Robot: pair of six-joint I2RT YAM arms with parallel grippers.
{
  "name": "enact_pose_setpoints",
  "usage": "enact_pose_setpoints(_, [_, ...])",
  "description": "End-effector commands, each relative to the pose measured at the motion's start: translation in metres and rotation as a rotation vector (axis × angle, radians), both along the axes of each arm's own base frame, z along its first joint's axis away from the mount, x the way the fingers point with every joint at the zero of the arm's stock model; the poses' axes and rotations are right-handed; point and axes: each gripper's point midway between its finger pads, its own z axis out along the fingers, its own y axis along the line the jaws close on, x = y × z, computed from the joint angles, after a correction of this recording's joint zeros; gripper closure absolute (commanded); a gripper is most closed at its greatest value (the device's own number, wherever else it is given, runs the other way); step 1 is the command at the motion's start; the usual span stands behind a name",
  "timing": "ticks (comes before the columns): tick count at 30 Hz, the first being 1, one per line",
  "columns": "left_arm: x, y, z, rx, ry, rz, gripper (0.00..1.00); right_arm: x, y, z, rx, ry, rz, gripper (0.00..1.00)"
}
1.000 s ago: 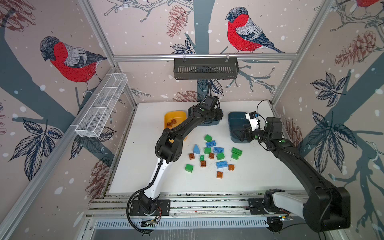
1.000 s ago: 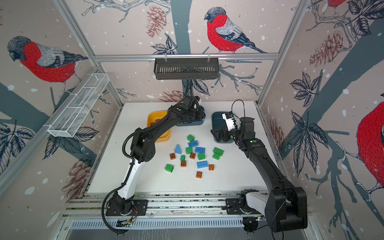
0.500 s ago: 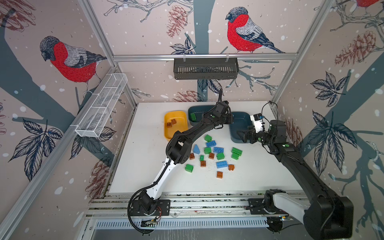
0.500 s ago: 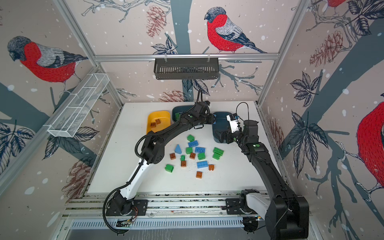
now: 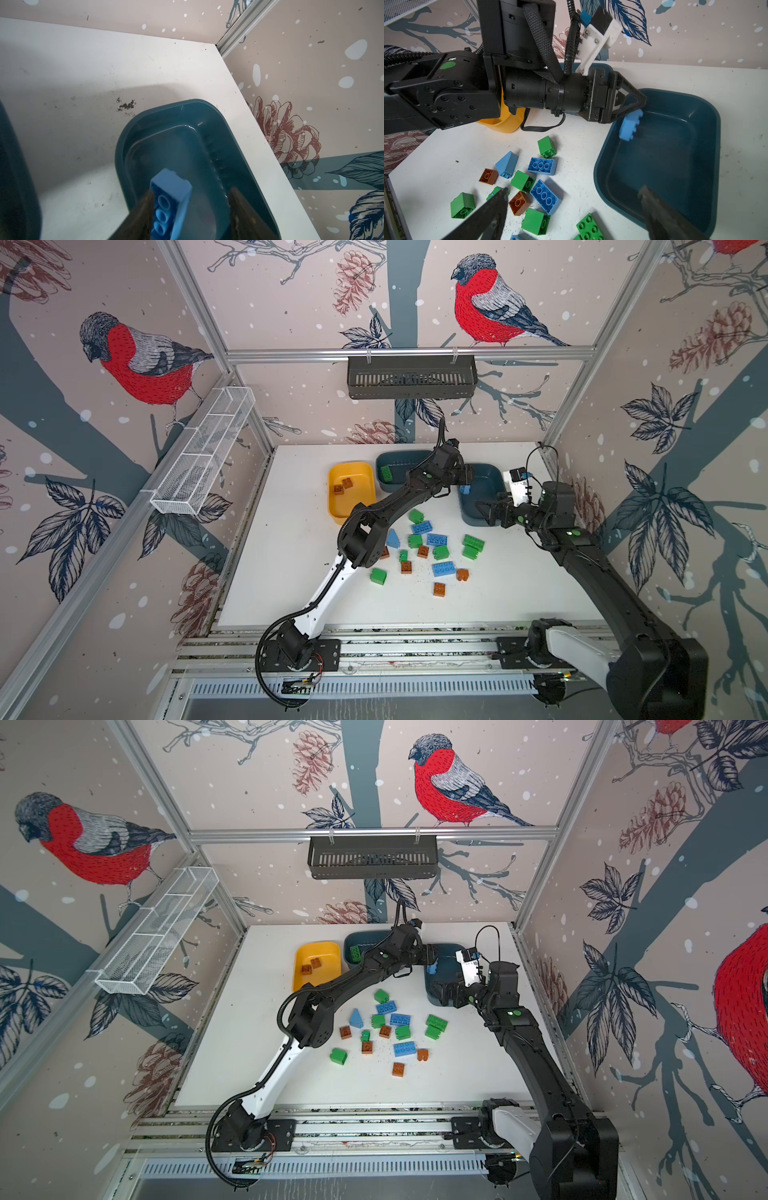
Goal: Sort the legos into containers by color
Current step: 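Open the left gripper to drop the light-blue brick into the tub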
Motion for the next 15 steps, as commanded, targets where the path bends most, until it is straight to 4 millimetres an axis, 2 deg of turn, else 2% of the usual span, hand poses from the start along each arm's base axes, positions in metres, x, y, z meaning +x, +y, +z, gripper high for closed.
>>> enact_pose_setpoints(1, [0.005, 0.003, 0.036, -0.015, -0.085, 0.006, 0.34, 0.001, -0.001, 0.006, 0.001, -0.014, -0.004, 0.01])
enact_pose_setpoints(6, [-0.007, 0.021, 0.060, 0.057, -0.096, -0.026, 0.31, 0.000, 0.000, 0.008, 0.005, -0.015, 0.001, 0.01])
enact_pose_setpoints(9, [-0.027, 0.042, 0.056, 0.175, -0.057, -0.049, 0.30, 0.000, 0.000, 0.008, 0.006, -0.014, 0.004, 0.00])
enact_pose_setpoints(15, [-0.082, 0.109, 0.040, 0.388, 0.054, -0.043, 0.30, -0.003, 0.005, 0.008, 0.025, -0.011, 0.028, 0.01])
